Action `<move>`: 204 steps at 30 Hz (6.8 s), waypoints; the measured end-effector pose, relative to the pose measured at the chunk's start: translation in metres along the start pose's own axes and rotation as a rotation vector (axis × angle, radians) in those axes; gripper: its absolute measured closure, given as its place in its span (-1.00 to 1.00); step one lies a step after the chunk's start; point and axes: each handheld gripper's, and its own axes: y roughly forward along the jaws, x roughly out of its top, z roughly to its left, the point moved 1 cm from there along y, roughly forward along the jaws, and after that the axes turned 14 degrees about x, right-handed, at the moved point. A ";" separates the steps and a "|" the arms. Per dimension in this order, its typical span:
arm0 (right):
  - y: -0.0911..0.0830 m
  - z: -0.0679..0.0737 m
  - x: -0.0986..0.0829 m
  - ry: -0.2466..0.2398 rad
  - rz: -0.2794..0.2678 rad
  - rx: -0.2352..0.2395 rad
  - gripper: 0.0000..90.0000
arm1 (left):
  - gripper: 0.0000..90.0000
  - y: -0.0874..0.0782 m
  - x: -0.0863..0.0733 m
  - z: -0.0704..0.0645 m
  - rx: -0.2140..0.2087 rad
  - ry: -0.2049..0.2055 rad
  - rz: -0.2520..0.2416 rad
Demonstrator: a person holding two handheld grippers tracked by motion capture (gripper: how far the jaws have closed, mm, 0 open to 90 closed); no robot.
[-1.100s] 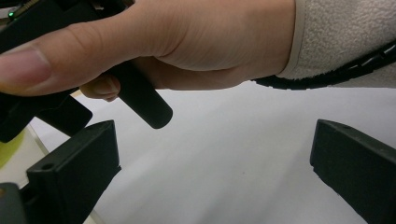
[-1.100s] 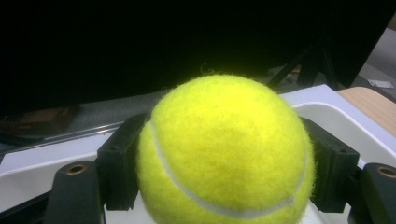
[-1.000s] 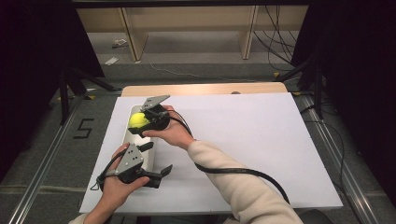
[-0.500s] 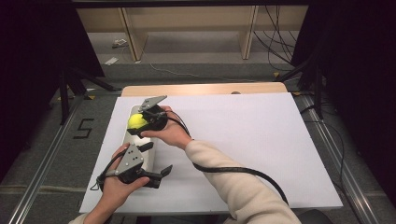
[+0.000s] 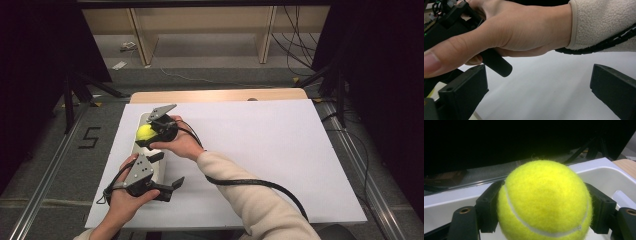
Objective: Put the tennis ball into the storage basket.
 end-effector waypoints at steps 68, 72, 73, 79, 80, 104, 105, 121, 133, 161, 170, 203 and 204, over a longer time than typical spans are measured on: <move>-0.054 -0.003 -0.017 0.034 -0.097 -0.068 -0.66 | -0.98 0.000 0.000 0.000 0.000 -0.002 0.001; -0.069 -0.004 -0.020 0.036 -0.111 -0.087 -0.66 | -0.98 0.000 0.000 0.000 0.000 -0.002 0.001; -0.072 -0.004 -0.021 0.036 -0.110 -0.094 -0.66 | -0.98 0.000 0.000 0.000 0.000 -0.002 0.001; -0.090 -0.003 -0.027 0.037 -0.121 -0.119 -0.66 | -0.98 0.000 -0.001 0.000 -0.001 -0.001 0.001; -0.093 -0.003 -0.028 0.039 -0.121 -0.122 -0.66 | -0.98 0.000 -0.001 0.000 0.000 -0.002 0.002; -0.139 0.006 -0.046 0.039 -0.150 -0.180 -0.66 | -0.98 0.001 -0.001 -0.001 -0.001 0.003 0.007; -0.141 0.006 -0.047 0.044 -0.147 -0.183 -0.66 | -0.98 0.001 -0.001 -0.001 -0.001 0.002 0.006; -0.169 0.008 -0.064 0.060 -0.151 -0.222 -0.66 | -0.98 0.001 -0.001 -0.002 0.001 0.004 0.006; -0.192 0.009 -0.079 0.087 -0.167 -0.255 -0.66 | -0.98 0.001 -0.001 -0.002 0.002 0.006 0.007; -0.237 0.022 -0.107 0.107 -0.189 -0.325 -0.66 | -0.98 0.001 -0.001 -0.001 0.004 0.004 0.007; -0.248 0.027 -0.114 0.112 -0.193 -0.345 -0.66 | -0.98 0.001 -0.001 -0.001 0.004 0.003 0.007; -0.301 0.062 -0.148 0.133 -0.219 -0.423 -0.66 | -0.98 0.001 -0.001 0.000 0.011 -0.004 0.005; -0.303 0.063 -0.149 0.128 -0.219 -0.424 -0.66 | -0.98 0.001 -0.001 0.000 0.012 -0.005 0.005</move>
